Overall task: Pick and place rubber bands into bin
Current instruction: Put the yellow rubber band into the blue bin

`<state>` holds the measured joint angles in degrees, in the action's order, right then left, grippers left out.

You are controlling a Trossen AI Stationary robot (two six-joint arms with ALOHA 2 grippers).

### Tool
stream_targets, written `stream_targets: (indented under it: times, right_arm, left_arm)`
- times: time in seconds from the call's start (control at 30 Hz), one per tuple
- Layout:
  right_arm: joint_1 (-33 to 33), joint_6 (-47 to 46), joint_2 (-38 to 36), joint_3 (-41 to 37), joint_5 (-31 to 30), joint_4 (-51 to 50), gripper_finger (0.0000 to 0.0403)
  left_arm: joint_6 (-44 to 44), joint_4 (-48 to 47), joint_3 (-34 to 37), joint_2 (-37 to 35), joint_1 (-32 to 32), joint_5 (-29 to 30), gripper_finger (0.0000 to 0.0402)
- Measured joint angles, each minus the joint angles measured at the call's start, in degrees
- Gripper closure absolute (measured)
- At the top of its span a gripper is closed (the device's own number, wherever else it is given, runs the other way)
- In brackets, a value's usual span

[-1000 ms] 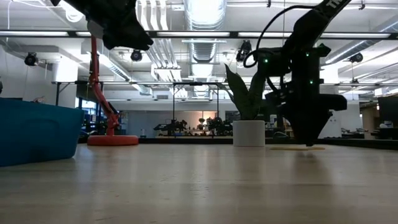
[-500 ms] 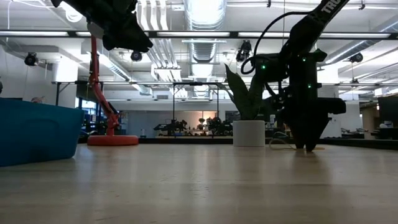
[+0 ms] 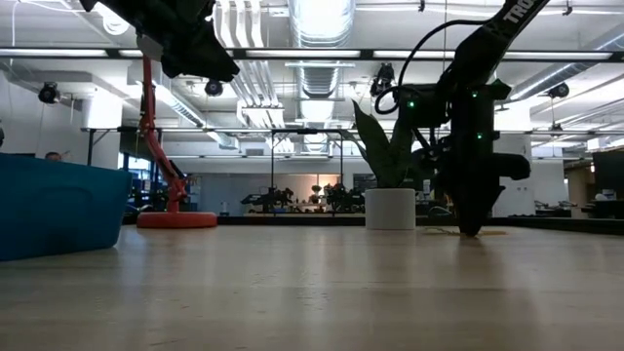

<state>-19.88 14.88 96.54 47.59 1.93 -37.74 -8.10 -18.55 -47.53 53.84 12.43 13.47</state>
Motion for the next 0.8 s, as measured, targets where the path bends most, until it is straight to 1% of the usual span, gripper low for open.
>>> stream_targets:
  times: [0.17,0.33,0.4,0.53,0.63,0.8]
  right_arm:
    - [0.00,-3.56,1.28,0.00,0.41,0.95,0.0358]
    - [0.15,-7.22,1.72,0.02,0.35,4.84,0.0381]
    - [0.15,-8.71,1.72,0.24,0.49,4.76,0.0390]
    - [0.14,-12.77,1.60,1.96,3.09,4.45,0.0394]
    - [0.78,-15.19,1.33,4.09,3.28,3.99,0.0394]
    - [2.32,-17.78,0.52,9.95,4.68,4.03,0.0395]
  left_arm:
    - [-0.13,0.00,0.00,0.00,0.00,-0.10,0.0260]
    - [-0.48,0.02,0.00,0.00,0.00,-0.37,0.0260]
    - [-0.48,0.02,0.00,0.00,0.00,-0.37,0.0260]
    - [-0.48,0.11,-0.11,0.00,0.00,-0.37,0.0260]
    - [-0.48,0.09,-0.11,0.00,0.00,-0.46,0.0260]
    - [-0.48,0.09,-0.13,0.02,0.00,-1.11,0.0260]
